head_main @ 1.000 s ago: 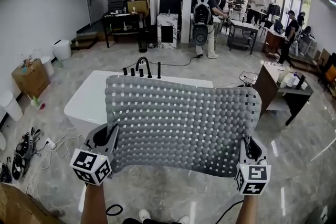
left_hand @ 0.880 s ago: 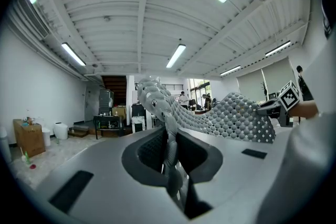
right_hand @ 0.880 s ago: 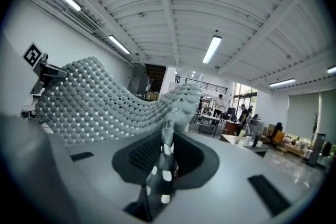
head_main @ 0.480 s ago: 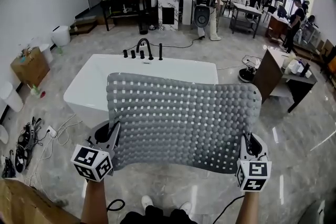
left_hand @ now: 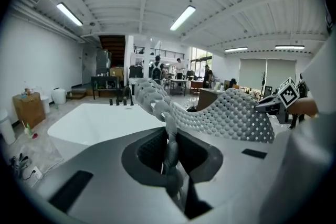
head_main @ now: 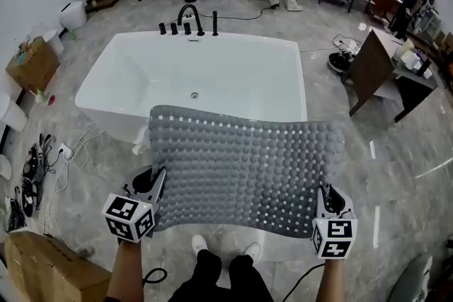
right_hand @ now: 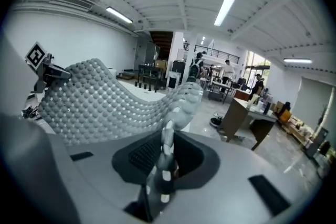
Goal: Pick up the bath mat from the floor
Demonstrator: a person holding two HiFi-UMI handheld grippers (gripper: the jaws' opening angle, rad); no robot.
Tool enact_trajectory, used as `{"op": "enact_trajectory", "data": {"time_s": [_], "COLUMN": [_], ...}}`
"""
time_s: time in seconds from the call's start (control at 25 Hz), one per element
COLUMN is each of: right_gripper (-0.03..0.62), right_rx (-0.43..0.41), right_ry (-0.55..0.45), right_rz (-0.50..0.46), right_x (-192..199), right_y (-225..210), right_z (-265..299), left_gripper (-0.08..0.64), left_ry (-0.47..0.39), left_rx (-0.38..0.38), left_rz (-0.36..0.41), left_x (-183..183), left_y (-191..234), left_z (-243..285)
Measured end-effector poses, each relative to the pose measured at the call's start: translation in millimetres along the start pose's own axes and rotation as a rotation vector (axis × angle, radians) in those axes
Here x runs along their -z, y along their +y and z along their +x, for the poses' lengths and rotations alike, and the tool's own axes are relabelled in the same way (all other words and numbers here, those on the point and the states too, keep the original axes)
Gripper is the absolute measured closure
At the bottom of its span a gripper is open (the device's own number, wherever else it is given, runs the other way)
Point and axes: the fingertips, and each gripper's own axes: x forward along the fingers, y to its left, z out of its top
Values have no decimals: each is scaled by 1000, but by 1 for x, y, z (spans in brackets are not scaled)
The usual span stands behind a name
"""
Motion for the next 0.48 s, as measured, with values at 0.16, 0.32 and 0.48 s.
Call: {"op": "enact_trajectory", "data": {"time_s": [0.16, 0.32, 0.48], "right_gripper": [484, 407, 405], "right_rx": [-17, 85, 101], "right_ry": [140, 372, 419], "right_rz": [-9, -67, -20], "right_x": [66, 155, 193], "right_y": [12, 0, -1], "right_z": [47, 81, 54], "left_gripper": [506, 319, 318], "left_ry": [154, 384, 417], "left_rx": [-16, -152, -145], "left_rz": [-38, 14, -12], "left_x": [75, 157, 186], "left_y": [15, 58, 62], "left_z": [41, 65, 39]}}
